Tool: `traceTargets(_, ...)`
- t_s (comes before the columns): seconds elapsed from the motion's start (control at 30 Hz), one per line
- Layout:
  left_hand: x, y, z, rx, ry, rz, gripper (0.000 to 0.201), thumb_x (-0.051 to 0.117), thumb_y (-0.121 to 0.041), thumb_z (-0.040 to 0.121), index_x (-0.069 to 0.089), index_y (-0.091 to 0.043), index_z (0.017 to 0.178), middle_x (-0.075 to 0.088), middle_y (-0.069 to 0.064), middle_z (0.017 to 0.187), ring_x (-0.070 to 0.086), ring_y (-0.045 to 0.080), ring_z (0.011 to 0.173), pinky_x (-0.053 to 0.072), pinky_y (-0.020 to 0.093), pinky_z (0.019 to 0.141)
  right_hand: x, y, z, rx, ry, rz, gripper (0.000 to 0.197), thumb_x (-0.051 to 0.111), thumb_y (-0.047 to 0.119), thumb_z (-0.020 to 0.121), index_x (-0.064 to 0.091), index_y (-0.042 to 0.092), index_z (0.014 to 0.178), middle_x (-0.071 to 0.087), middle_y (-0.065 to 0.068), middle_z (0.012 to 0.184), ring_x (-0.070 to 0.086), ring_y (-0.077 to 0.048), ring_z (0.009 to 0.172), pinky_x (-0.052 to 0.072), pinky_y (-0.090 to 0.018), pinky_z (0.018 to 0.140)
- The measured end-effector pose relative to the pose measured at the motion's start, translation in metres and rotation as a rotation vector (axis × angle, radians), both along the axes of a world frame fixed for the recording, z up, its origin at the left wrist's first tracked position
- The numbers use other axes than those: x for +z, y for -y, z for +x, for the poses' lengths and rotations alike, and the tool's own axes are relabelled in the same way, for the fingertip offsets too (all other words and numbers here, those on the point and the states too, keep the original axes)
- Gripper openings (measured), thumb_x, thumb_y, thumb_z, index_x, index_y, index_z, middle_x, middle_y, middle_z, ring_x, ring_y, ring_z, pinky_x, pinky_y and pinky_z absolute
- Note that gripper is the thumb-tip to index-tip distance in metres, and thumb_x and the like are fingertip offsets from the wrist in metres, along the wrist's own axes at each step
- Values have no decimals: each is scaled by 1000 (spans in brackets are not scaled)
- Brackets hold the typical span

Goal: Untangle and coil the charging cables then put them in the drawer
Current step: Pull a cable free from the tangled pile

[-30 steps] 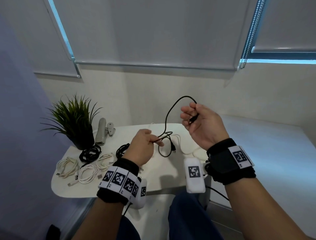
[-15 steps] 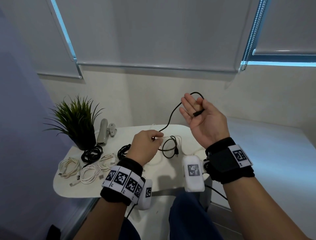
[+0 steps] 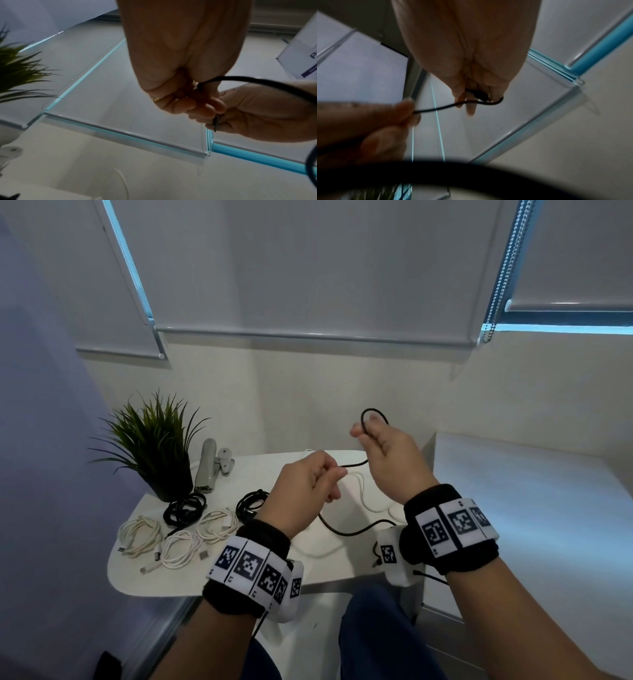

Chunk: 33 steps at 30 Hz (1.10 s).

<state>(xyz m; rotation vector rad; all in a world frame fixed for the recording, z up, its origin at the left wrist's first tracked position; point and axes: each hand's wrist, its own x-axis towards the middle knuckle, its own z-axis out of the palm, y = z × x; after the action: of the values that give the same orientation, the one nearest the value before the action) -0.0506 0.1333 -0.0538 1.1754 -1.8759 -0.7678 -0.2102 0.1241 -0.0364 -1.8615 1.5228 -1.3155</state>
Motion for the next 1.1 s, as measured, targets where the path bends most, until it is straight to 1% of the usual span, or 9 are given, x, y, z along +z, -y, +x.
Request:
traceTargets(0.13,2,3,-3,57,-74,-134,14,56,-22,93,57,-14,82,65,0,63,57,6,58,48,22,62,4,-5,3,63,-136,108,23,45,17,98,62,3,97,66,-13,91,61,-24,82,48,-35,82)
traceTargets(0.27,3,10,3,121,-64,-239,10,61,-20,91,61,-14,82,62,-5,63,56,6,58,46,22,60,10,-13,-1,128,-208,206,36,48,35,96,67,6,85,48,7,56,46,-3,50,35,-14,51)
traceTargets(0.4,0,16,9,180,-24,-279,9,63,-18,89,61,-13,81,60,1,63,58,20,62,48,34,61,11,-15,-7,140,-235,220,36,51,32,96,61,11,69,39,5,50,38,-2,38,30,-14,45)
traceTargets(0.6,-15,18,9,233,5,-212,13,61,-18,90,57,-12,80,66,3,70,62,25,71,51,42,68,15,-14,-7,94,241,127,43,42,34,100,45,15,61,42,-5,55,43,-16,55,38,-20,55)
traceTargets(0.73,-21,16,1,204,90,-175,14,62,-20,89,52,-18,79,66,4,71,58,23,68,50,38,67,27,-18,-4,223,644,119,38,38,27,101,49,13,68,49,1,51,41,-15,50,37,-14,46)
traceTargets(0.83,-25,12,-5,130,158,-112,12,64,-18,87,55,-20,79,67,2,74,54,19,67,48,34,68,34,-18,-7,394,803,96,27,39,17,100,57,9,83,70,-6,78,58,-16,57,44,-21,58)
traceTargets(0.9,-26,11,-7,92,141,-60,10,64,-19,87,58,-18,79,68,3,76,58,20,73,49,35,72,35,-16,-9,439,863,67,23,40,13,99,61,7,89,71,-11,98,68,-22,77,49,-24,65)
traceTargets(1.0,-23,9,-9,50,94,-30,6,65,-18,87,62,-17,82,69,-1,79,62,17,78,48,28,75,31,-13,-10,451,952,30,21,44,6,96,63,0,100,65,-14,115,65,-25,104,54,-32,87)
traceTargets(1.1,-20,5,-10,7,150,-60,1,62,-17,89,61,-18,88,63,-11,75,56,6,70,43,17,67,27,-10,-7,396,987,20,23,48,-1,93,69,5,91,63,-8,120,59,-17,116,46,-34,101)
